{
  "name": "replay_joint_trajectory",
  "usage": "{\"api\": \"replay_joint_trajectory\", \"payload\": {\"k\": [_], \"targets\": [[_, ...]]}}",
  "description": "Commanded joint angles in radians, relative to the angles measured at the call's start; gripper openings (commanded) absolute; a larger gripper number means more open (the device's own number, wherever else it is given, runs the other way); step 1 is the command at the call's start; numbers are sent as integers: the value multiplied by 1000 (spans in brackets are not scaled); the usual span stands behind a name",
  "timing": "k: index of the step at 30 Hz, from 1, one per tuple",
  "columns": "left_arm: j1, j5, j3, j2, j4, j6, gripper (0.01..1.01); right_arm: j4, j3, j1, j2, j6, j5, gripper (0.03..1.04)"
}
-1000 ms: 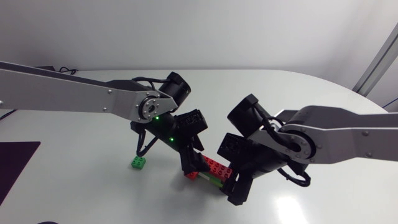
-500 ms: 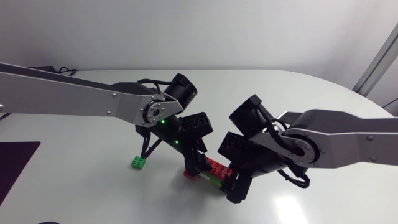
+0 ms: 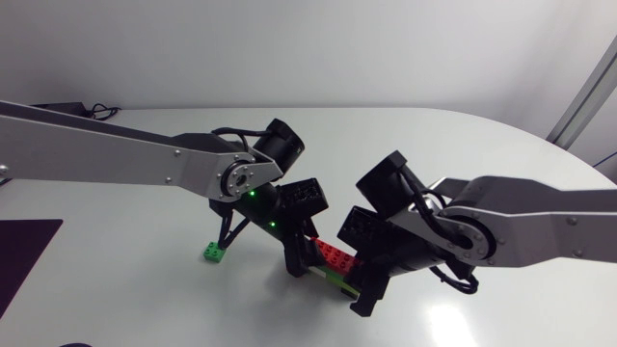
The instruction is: Separate the duplo bricks
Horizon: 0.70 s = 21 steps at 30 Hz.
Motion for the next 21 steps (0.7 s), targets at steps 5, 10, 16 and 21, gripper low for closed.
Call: {"api": "replay_joint_trajectory", "payload": {"k": [5,10,16,21], "targets": [[-6,3,2,-32,10,-34,679,26,-50,15,-21,22,6,225],[8,4,47,-34,12,-75,682,31,-53,15,-18,22,6,225],[28,26,73,-19,46,-127,682,43,-61,15,-7,22,7,225],[15,26,68,14,46,-121,680,43,-61,15,-7,20,7,225]]}}
